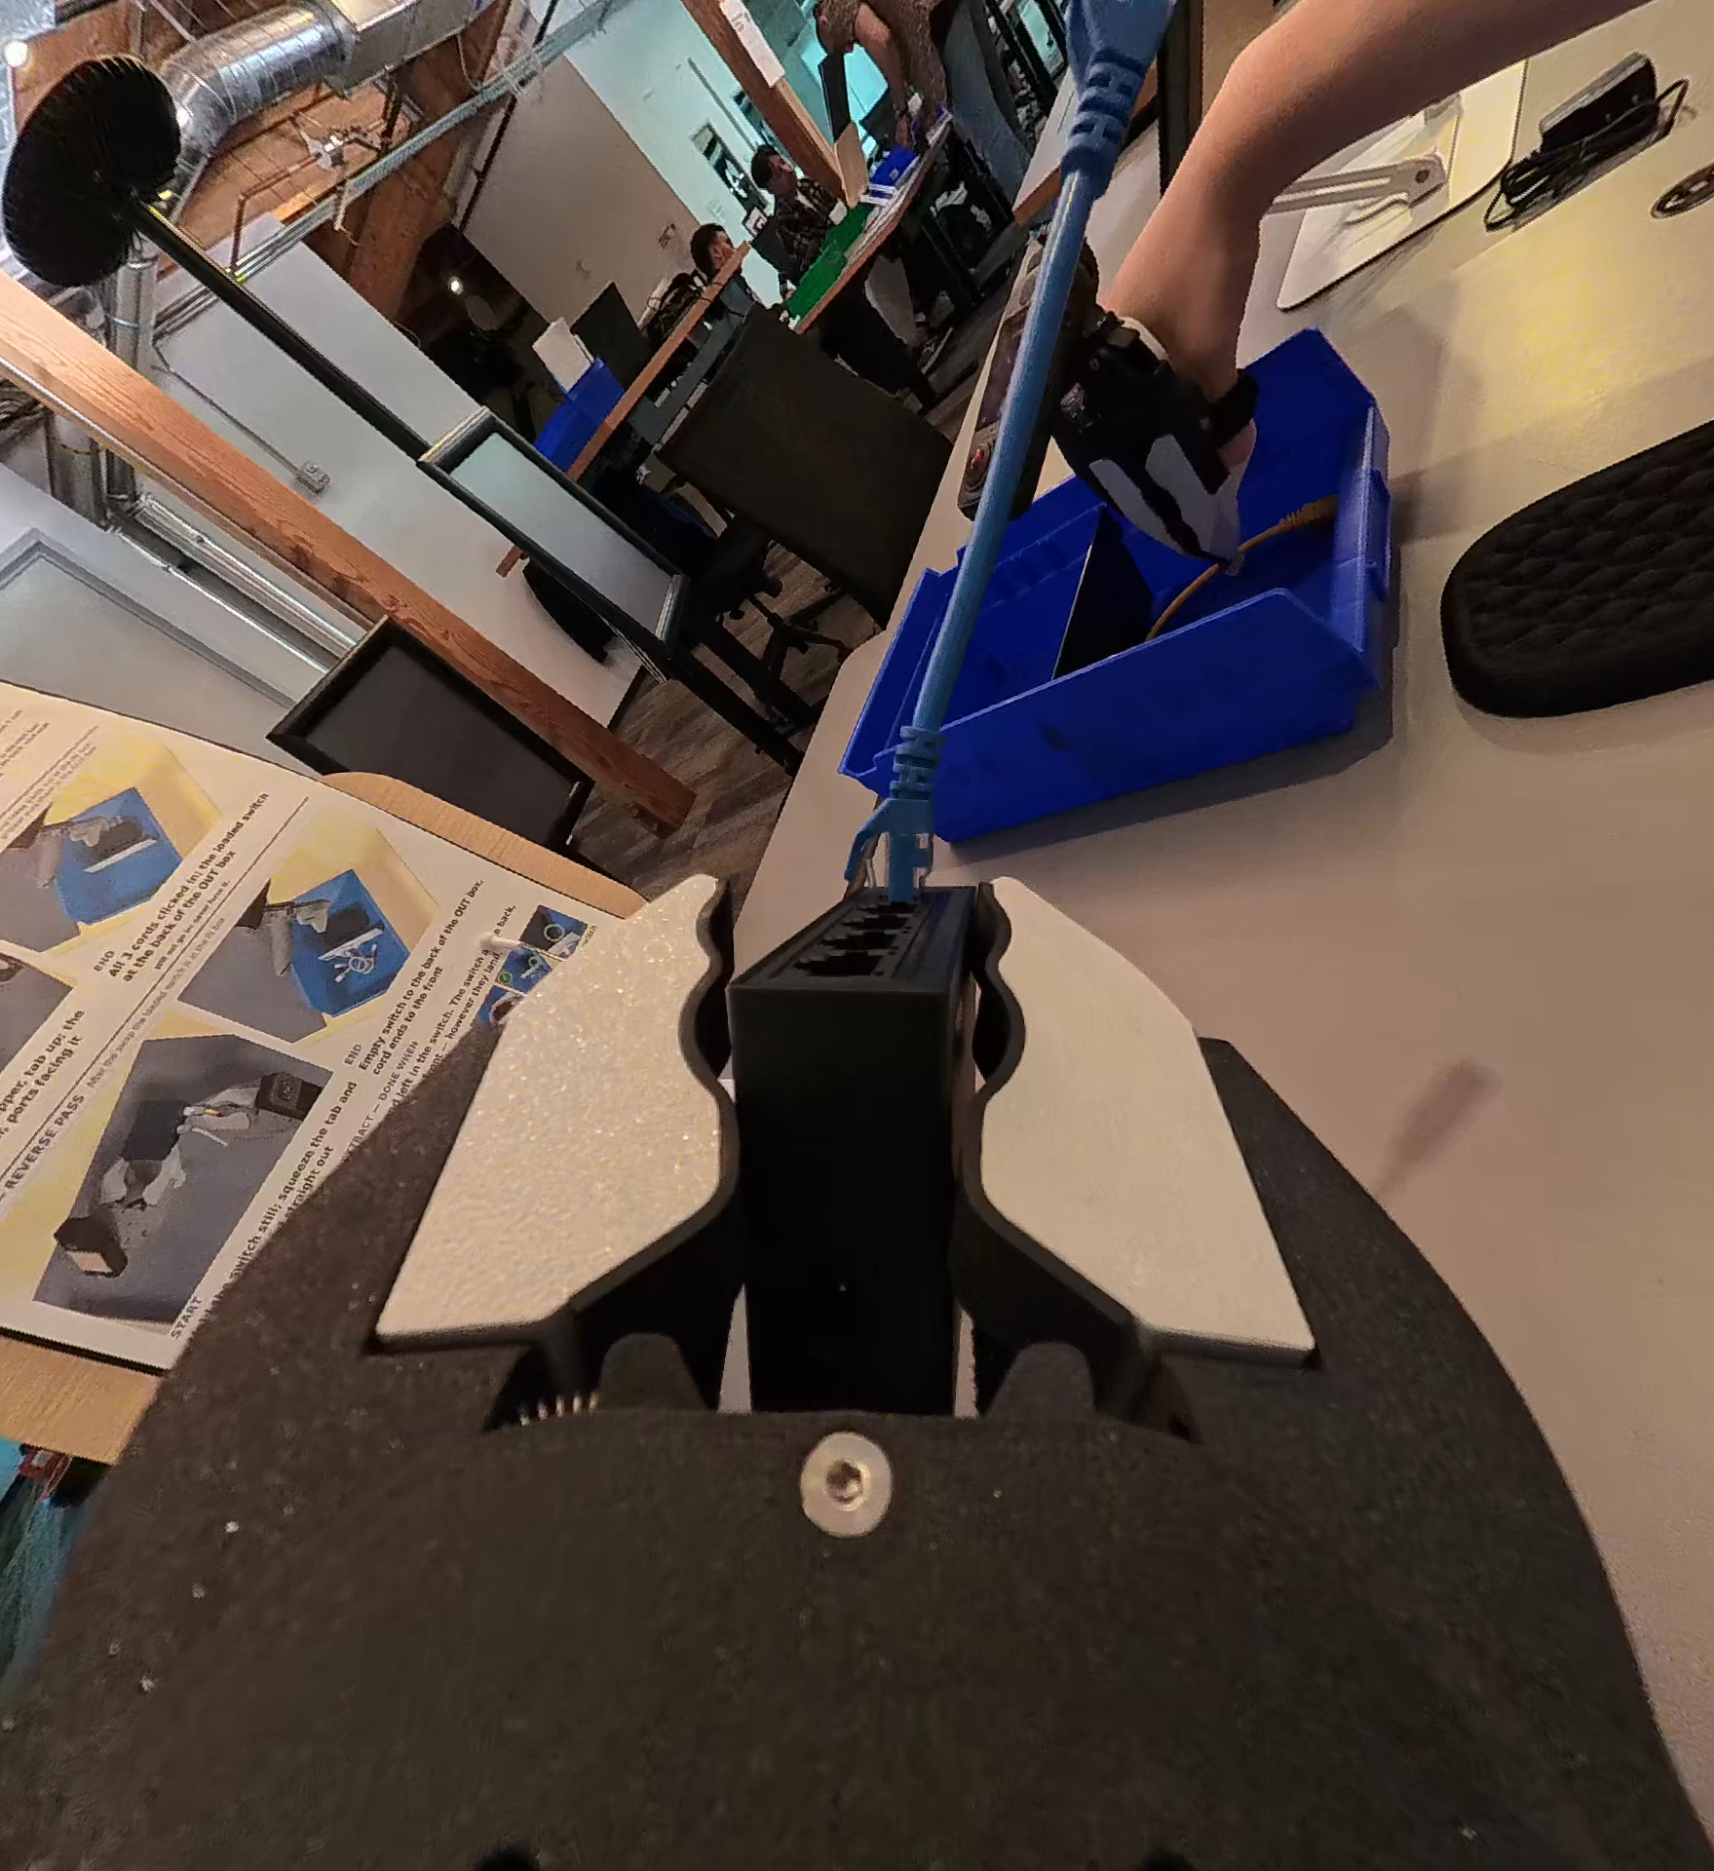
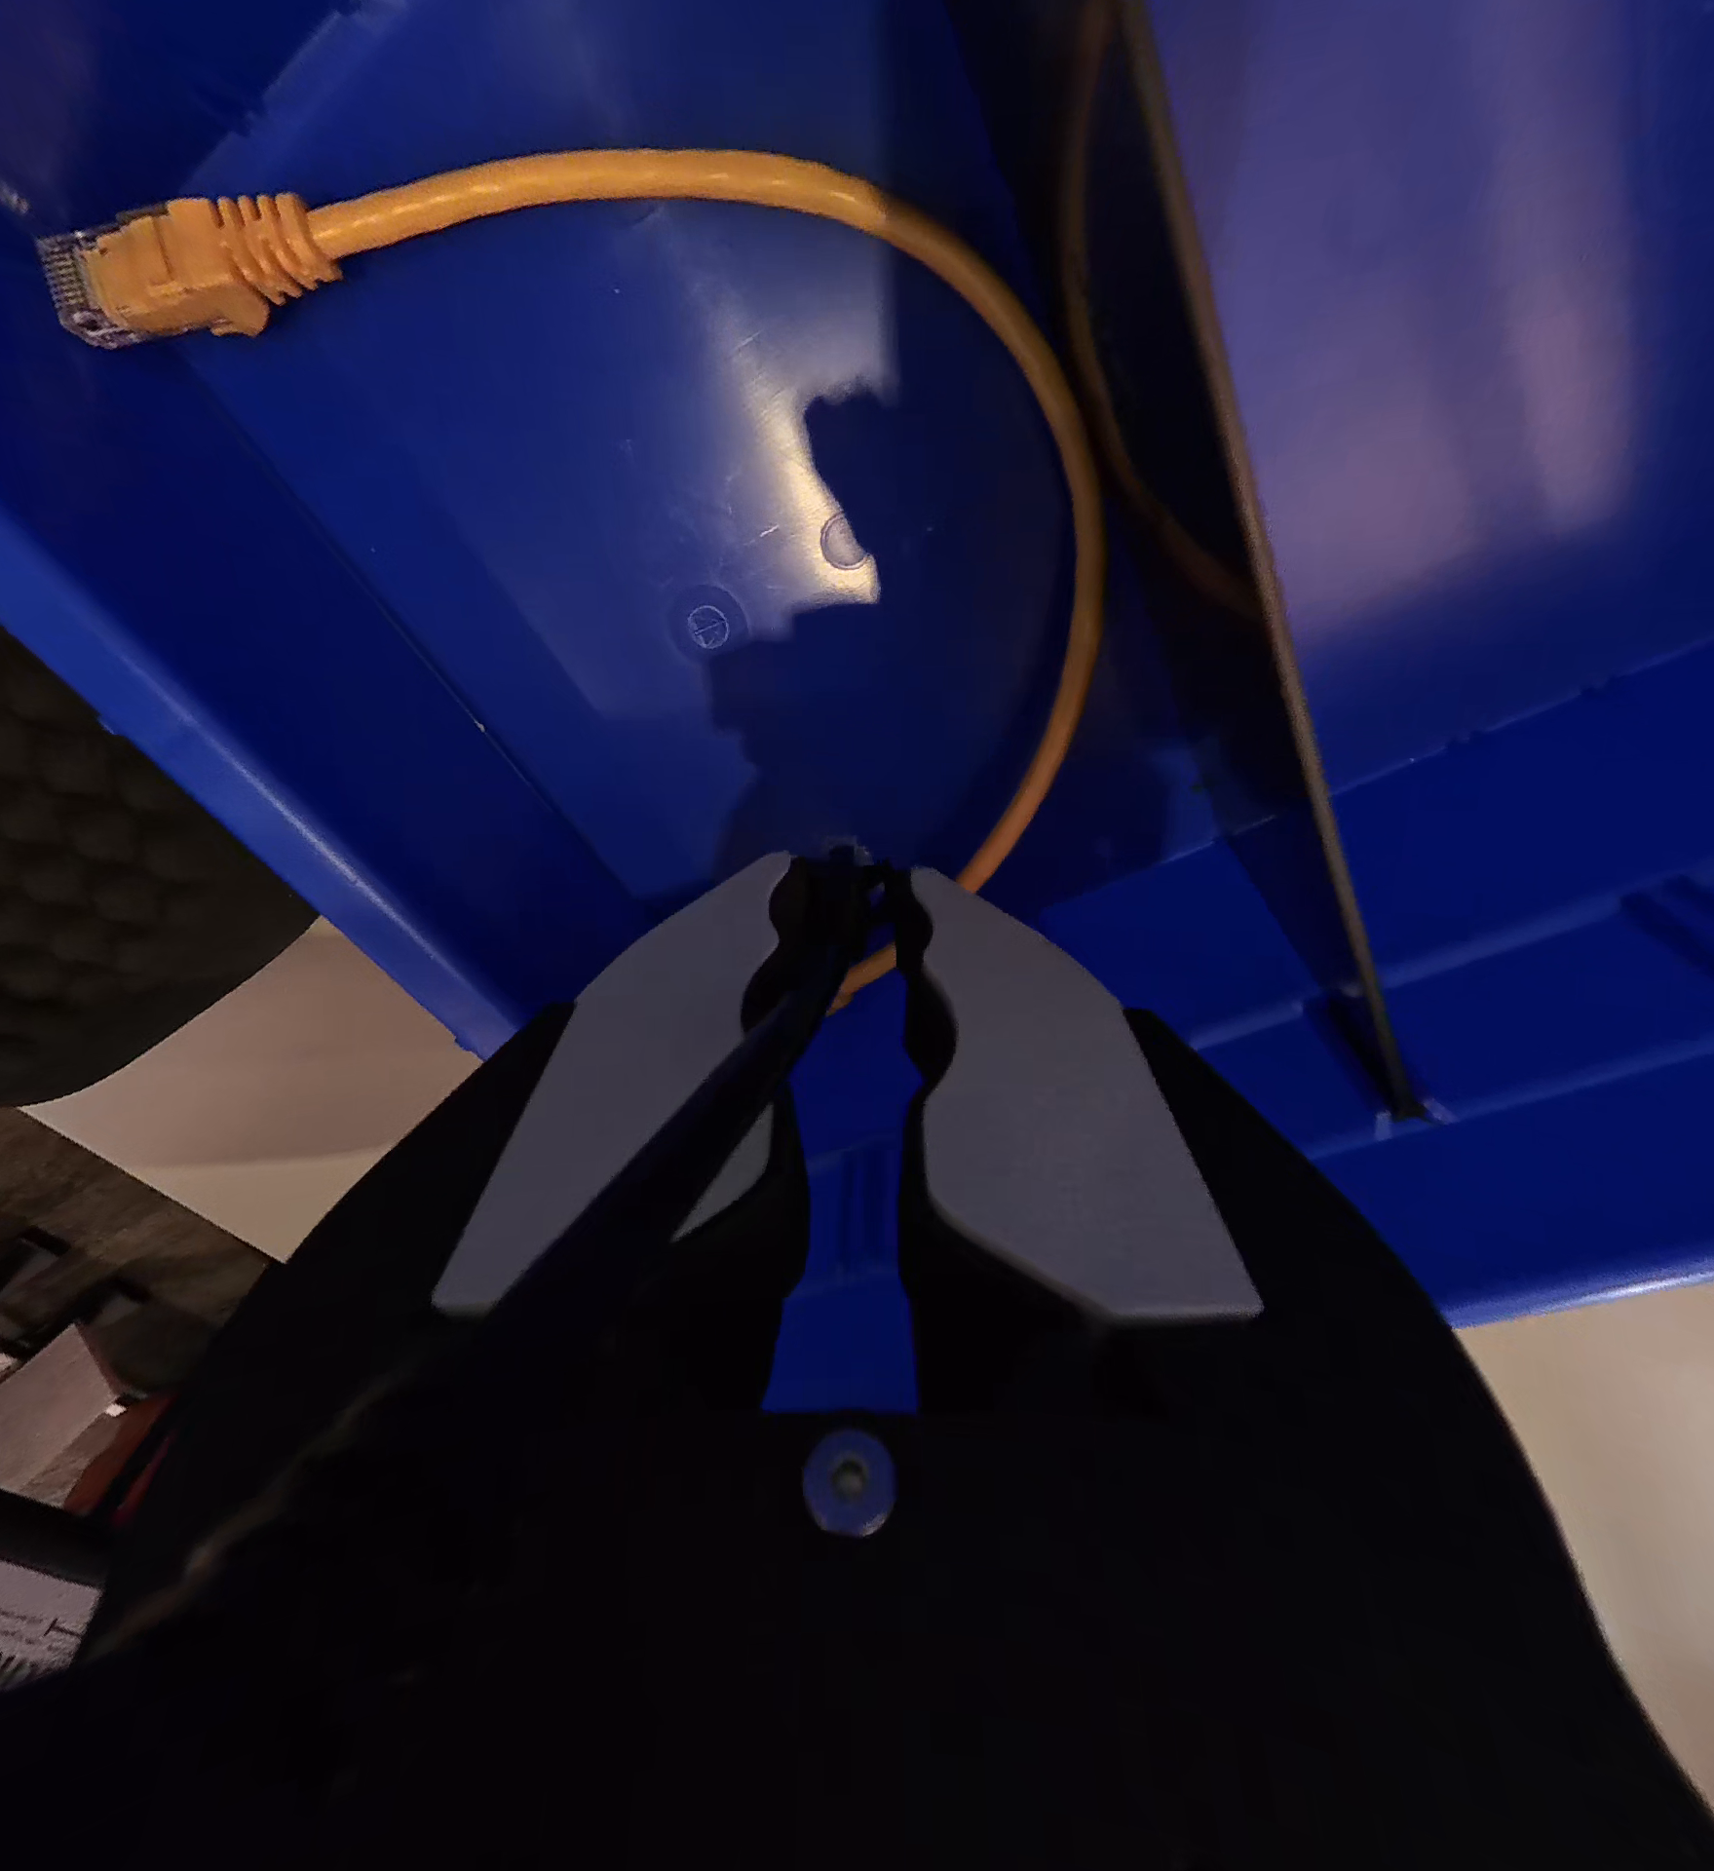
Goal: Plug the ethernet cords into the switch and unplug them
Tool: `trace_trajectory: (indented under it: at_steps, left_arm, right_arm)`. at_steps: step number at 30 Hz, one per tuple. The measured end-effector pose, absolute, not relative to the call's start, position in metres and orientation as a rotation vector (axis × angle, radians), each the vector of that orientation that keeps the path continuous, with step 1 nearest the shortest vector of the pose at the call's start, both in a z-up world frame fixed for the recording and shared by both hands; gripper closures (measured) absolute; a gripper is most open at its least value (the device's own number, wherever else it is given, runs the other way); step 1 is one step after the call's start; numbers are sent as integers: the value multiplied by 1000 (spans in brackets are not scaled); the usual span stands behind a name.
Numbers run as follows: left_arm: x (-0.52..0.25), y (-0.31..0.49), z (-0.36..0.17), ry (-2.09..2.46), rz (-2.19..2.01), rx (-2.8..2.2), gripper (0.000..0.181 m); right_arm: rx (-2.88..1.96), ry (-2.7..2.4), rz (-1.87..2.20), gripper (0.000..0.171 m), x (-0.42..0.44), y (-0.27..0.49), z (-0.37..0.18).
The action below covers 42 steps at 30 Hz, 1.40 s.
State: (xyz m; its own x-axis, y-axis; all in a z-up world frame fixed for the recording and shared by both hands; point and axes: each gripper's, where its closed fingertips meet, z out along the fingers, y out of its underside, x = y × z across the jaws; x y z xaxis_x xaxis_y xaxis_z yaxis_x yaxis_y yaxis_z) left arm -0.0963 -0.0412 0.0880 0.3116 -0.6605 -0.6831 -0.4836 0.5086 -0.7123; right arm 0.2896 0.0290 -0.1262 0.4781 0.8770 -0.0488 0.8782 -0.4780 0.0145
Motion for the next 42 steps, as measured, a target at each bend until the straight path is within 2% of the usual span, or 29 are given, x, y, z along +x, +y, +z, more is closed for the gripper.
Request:
trace_trajectory:
  at_steps: [14, 20, 25, 31, 37, 42]
  left_arm:
    - [-98, -40, 89, 1321, -156, -1123, 136]
    - [-106, -34, 94, 1288, -142, -1127, 136]
    - [-116, -24, 95, 1254, -118, -1154, 136]
    - [-131, -18, 103, 1206, -81, -1162, 136]
    - [-145, -15, 113, 1149, -83, -1152, 135]
    - [-155, -12, 121, 1109, -74, -1136, 136]
  right_arm:
    - [2696, 1690, -2, 158, 284, 37, -120]
    - [2790, 2117, 451, 154, 261, 58, -62]
    - [2896, 2107, 921, 154, 250, 65, -3]
    - [3009, 2102, 1298, 152, 209, 57, 53]
    - [3278, 2091, 1365, 148, 149, 49, 75]
    - [3548, 2015, 1382, 136, 106, 50, 84]
